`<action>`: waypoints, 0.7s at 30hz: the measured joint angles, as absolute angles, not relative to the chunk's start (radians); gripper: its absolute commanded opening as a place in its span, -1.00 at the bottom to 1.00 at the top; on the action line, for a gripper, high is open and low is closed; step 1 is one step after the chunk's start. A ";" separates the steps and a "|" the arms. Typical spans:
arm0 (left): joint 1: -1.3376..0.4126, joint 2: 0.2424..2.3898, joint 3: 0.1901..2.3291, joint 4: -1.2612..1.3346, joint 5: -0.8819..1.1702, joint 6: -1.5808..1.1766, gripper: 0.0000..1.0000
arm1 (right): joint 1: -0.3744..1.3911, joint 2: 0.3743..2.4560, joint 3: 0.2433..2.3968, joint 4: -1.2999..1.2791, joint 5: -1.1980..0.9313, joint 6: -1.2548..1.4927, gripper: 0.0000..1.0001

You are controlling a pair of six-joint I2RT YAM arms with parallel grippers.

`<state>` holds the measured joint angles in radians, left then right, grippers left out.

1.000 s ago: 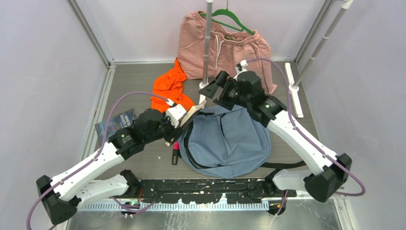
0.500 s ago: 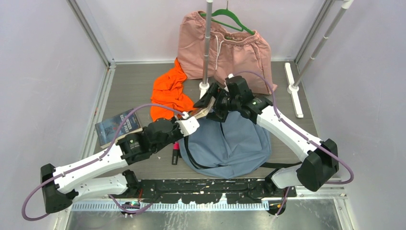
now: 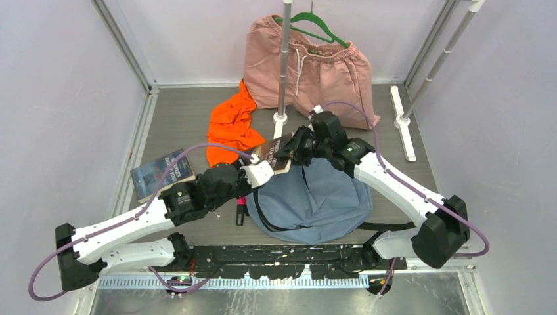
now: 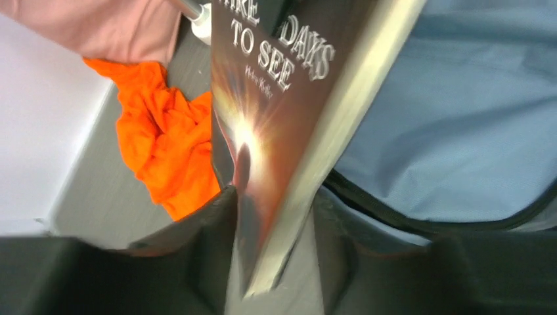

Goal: Pack the student bag
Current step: Pick up the book from the center of the board.

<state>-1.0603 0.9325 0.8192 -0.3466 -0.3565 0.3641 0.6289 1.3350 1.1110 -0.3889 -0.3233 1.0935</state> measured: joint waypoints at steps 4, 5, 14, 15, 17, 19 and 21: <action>-1.058 0.959 0.972 -0.513 -0.352 0.231 0.98 | 0.624 1.286 1.101 -0.399 -0.234 0.995 -0.99; -1.057 0.965 1.027 -0.550 -0.347 0.181 0.99 | 0.620 1.279 1.101 -0.404 -0.212 0.963 -0.99; -0.726 0.868 1.196 -0.732 -0.074 -0.215 0.99 | 0.536 1.202 1.029 -0.271 -0.373 0.706 -0.99; -0.635 0.863 1.196 -0.743 0.023 -0.265 0.99 | 0.509 1.192 1.009 -0.225 -0.429 0.705 -0.99; -0.513 0.861 1.187 -0.745 0.167 -0.340 0.99 | 0.467 1.174 0.976 -0.152 -0.507 0.714 -0.99; -0.409 0.850 1.143 -0.719 0.318 -0.420 0.99 | 0.420 1.159 0.933 -0.047 -0.593 0.757 -0.99; -0.325 0.845 1.077 -0.670 0.452 -0.504 0.98 | 0.376 1.150 0.879 0.095 -0.672 0.835 -0.99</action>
<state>-0.3248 0.8452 1.0775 -0.6701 0.4519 -0.5037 0.3759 1.1503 0.8791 0.0952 -0.6720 0.8349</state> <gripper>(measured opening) 0.996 0.183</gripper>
